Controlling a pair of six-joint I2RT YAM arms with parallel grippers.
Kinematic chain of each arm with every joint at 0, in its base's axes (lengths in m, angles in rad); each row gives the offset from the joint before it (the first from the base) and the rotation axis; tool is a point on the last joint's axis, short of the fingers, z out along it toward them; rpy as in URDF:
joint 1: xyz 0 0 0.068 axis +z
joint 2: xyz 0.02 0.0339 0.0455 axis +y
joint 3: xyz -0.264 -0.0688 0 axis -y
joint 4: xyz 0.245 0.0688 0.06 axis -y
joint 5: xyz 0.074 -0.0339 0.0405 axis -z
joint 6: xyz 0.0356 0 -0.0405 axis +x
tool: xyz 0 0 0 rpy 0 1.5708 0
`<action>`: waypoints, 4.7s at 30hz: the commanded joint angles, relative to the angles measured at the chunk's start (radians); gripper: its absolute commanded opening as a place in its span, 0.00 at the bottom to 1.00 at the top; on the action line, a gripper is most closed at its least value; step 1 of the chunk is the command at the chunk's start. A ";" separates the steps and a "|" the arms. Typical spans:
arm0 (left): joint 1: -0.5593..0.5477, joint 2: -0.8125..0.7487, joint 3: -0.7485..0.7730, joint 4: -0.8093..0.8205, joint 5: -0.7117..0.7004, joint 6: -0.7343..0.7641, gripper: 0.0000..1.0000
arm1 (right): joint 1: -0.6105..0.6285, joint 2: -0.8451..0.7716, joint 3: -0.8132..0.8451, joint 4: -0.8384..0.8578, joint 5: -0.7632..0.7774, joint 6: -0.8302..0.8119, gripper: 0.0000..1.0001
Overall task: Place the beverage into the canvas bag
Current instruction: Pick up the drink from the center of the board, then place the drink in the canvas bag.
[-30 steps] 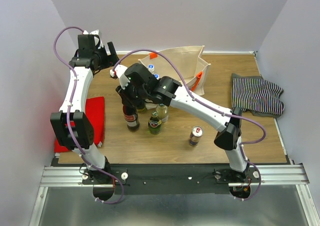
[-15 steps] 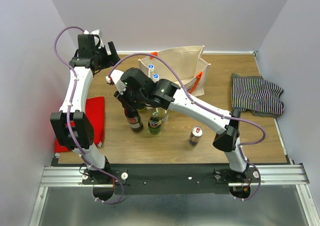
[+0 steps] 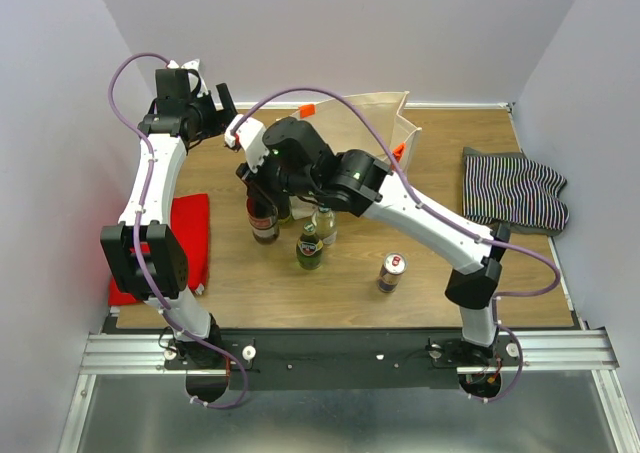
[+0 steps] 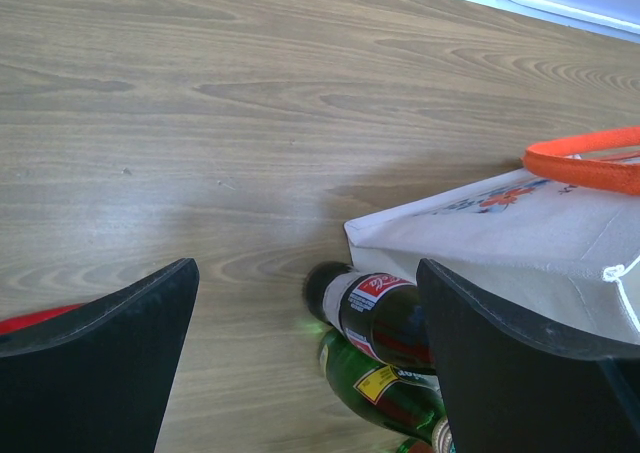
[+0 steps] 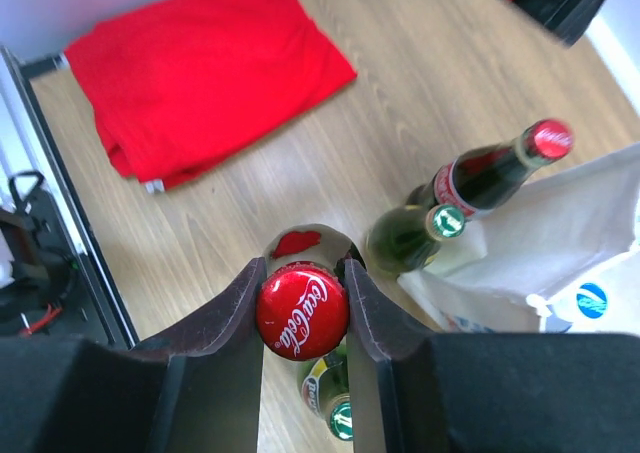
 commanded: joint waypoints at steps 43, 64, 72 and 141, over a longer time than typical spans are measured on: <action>-0.014 -0.065 -0.009 0.046 0.131 0.033 0.99 | 0.007 -0.289 0.215 0.540 0.232 -0.248 0.01; -0.172 -0.071 0.129 0.020 0.187 0.115 0.99 | 0.007 -0.312 0.085 0.724 0.575 -0.514 0.01; -0.218 -0.047 0.173 -0.011 0.215 0.145 0.99 | -0.030 -0.375 -0.058 0.797 0.608 -0.518 0.01; -0.319 0.095 0.190 -0.138 -0.061 0.199 0.55 | -0.426 -0.358 -0.414 0.884 0.170 -0.088 0.01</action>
